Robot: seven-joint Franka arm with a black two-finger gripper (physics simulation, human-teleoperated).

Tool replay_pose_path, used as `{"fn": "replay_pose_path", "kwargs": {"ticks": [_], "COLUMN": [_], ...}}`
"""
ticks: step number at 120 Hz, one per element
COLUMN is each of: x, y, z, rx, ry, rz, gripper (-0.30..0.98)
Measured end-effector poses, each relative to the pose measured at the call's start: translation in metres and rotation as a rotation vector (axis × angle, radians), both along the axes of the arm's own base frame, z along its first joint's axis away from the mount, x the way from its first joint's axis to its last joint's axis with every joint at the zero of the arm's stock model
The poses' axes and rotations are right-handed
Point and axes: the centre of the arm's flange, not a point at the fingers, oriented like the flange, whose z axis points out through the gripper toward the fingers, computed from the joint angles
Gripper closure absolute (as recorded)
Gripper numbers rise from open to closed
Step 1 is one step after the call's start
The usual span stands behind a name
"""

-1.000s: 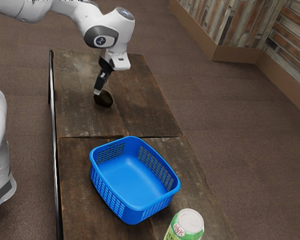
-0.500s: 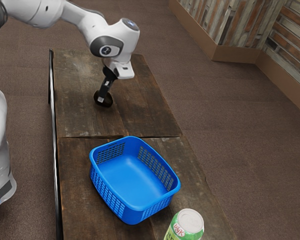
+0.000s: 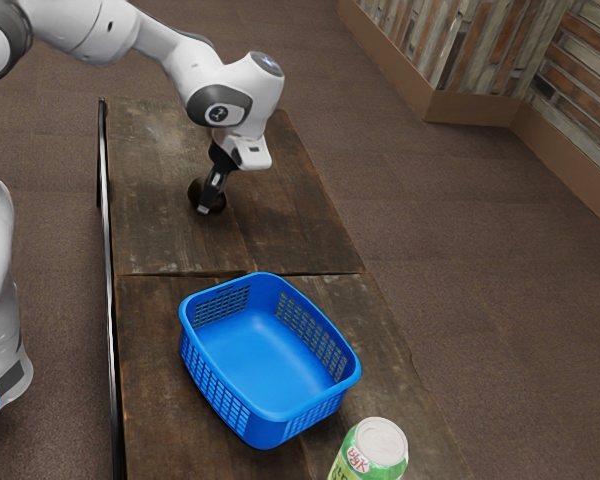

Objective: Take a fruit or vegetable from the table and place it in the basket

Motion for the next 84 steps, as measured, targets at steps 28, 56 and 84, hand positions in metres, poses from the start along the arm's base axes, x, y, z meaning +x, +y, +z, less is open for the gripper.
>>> {"fn": "replay_pose_path", "kwargs": {"ticks": [28,56,84], "x": [0.001,0.012,0.038], "y": [-0.001,-0.014,-0.049], "z": [0.001,0.017,0.063], "rx": [0.007,0.025,0.045], "ry": [-0.006,-0.019,-0.068], "rz": [-0.001,-0.036,-0.108], "gripper": [0.31,0.41,0.3]}}
